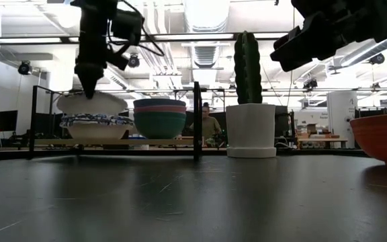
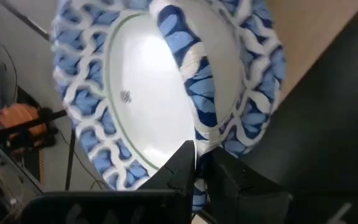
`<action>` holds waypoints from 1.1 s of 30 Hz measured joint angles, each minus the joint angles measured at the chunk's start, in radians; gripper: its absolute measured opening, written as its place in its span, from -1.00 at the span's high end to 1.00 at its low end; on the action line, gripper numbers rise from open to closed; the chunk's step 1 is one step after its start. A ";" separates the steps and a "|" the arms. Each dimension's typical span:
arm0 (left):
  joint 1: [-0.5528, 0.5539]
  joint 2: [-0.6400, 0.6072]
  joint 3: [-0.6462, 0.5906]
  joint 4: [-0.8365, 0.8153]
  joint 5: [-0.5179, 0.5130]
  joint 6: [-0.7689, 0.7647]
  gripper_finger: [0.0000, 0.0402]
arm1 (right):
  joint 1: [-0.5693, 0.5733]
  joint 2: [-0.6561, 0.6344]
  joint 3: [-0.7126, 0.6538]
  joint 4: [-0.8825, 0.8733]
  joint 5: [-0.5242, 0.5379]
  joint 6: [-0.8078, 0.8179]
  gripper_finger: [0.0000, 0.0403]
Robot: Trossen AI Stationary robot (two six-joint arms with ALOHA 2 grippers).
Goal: Place and stack bowls onto a shelf
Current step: Stack the white patterned paper bowl on top of the white patterned paper bowl on the shelf, then stack the orange bowl on top of the blue bowl on the shelf
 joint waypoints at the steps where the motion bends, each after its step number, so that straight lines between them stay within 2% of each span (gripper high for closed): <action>1: 0.009 0.006 0.000 0.000 0.000 0.000 0.90 | 0.000 0.000 0.000 0.002 0.000 0.000 0.94; 11: 0.035 0.026 0.000 0.012 0.002 -0.001 0.57 | 0.000 0.000 0.000 0.006 0.001 0.000 0.94; 18: 0.030 -0.011 0.000 0.014 0.164 -0.053 0.29 | 0.000 0.000 0.000 0.005 0.000 0.001 0.94; 26: -0.030 -0.134 -0.005 0.083 0.206 -0.147 0.21 | -0.002 0.000 0.000 -0.015 0.029 0.086 0.94; 29: -0.090 -0.206 -0.017 0.168 0.223 -0.182 0.21 | -0.002 0.000 0.002 -0.065 0.097 0.116 0.94; 33: -0.198 -0.303 -0.061 0.322 0.229 -0.271 0.21 | -0.002 0.000 0.118 -0.344 0.159 0.133 0.94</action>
